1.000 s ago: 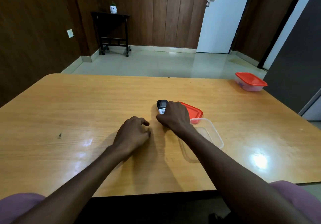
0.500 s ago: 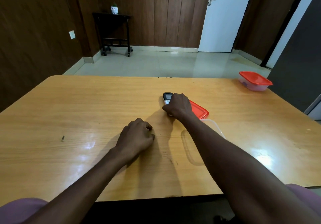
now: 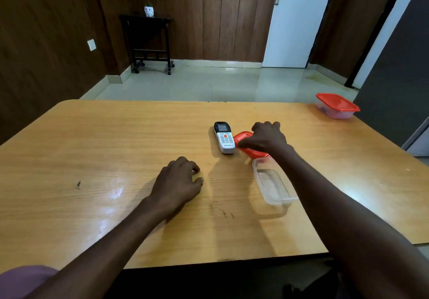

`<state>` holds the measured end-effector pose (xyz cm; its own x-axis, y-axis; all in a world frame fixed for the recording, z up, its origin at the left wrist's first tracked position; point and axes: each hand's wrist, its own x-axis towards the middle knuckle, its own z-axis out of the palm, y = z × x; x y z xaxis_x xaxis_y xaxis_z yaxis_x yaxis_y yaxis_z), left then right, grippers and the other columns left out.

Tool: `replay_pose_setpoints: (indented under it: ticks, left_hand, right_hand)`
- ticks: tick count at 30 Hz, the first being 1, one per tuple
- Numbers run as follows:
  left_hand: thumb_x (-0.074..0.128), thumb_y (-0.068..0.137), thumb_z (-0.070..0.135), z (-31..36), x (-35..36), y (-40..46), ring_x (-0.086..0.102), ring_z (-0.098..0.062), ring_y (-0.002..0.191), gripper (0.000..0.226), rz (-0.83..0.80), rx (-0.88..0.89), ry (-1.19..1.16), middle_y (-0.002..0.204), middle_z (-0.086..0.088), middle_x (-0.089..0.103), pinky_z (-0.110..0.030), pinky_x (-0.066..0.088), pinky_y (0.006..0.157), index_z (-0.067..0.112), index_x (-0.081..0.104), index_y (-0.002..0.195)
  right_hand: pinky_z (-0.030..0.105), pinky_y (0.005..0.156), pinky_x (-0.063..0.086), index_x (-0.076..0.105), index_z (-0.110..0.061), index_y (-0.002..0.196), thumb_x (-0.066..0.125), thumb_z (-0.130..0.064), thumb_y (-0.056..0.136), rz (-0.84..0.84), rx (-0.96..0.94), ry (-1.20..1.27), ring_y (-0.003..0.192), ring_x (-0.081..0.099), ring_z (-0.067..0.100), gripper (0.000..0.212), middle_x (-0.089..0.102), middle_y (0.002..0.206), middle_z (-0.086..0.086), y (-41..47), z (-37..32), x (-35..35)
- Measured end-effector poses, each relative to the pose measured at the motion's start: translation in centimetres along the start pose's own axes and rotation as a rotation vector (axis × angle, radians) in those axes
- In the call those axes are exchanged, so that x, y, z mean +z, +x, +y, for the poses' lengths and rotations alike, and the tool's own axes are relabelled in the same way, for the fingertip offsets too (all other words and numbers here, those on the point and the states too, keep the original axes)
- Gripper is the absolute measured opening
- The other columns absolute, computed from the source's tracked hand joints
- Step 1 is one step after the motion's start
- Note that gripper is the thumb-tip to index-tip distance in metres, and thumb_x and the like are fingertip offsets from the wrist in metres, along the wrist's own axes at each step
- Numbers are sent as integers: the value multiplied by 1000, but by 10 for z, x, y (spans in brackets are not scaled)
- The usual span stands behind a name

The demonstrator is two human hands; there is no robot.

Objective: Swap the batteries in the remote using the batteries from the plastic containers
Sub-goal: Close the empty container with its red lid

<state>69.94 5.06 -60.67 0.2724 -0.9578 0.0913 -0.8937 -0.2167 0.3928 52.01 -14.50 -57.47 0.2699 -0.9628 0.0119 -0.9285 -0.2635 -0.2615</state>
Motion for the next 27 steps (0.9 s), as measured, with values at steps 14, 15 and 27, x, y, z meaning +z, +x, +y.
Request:
replay_pose_setpoints:
  ticks: [14,15,27]
  left_hand:
    - [67,90,32,11,-8,-4,56,-10,112,34,23,-49,-238,126,4,62,-28,45,92,22,67,123]
    - [69,90,29,15,-9,-4,56,-8,111,33,38,-64,-331,123,6,64,-27,46,93,22,68,122]
    - [57,97,3,52,-7,-13,74,-31,98,39,-238,-284,-1395,108,-14,76,-46,61,84,11,58,135]
  right_hand:
    - [37,77,48,54,-14,134,76,-65,62,164,1,172,118,49,33,91,60,124,12,-29,5,-29]
    - [38,77,53,55,-15,134,75,-66,60,167,-22,258,114,53,31,92,62,123,10,-41,2,-33]
    - [41,66,59,72,-12,95,57,-32,93,-290,-48,1139,83,72,27,25,74,95,9,-150,-10,-31]
